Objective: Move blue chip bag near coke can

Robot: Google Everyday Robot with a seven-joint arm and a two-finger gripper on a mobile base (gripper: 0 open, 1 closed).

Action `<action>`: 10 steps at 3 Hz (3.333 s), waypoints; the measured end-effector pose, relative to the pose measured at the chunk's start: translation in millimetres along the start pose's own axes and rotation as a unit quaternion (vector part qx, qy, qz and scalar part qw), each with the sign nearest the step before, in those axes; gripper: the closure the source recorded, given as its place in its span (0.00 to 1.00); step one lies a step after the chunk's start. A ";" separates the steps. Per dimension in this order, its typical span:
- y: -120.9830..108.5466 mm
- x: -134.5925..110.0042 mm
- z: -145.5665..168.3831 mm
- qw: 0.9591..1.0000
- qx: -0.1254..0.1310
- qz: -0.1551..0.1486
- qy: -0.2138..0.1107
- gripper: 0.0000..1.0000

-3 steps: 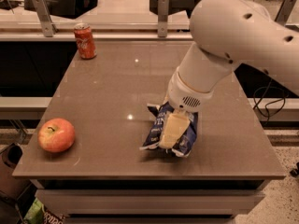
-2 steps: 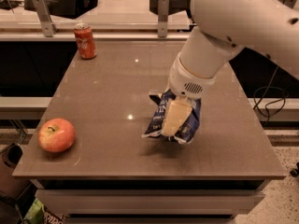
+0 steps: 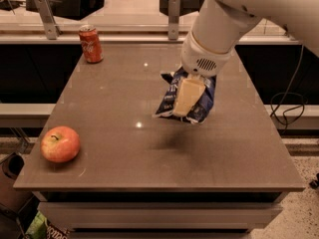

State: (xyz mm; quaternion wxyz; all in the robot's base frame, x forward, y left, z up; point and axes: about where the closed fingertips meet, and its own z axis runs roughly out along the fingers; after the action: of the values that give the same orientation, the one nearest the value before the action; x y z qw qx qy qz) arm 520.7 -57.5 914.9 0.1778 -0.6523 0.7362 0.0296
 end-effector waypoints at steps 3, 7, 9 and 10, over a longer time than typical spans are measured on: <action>-93.7 -46.1 -17.7 0.993 0.091 -0.023 -0.076 1.00; -161.8 -117.7 21.6 0.975 0.139 -0.063 -0.160 1.00; -187.4 -155.8 51.0 0.968 0.140 -0.091 -0.185 1.00; -204.2 -175.5 69.8 0.964 0.141 -0.099 -0.204 1.00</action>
Offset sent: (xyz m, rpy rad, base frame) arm 0.1027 0.0217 0.0578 0.1303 -0.2285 -0.0117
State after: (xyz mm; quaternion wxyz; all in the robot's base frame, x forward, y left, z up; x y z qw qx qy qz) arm 749.5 98.4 940.8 0.4164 -0.6706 0.6126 0.0397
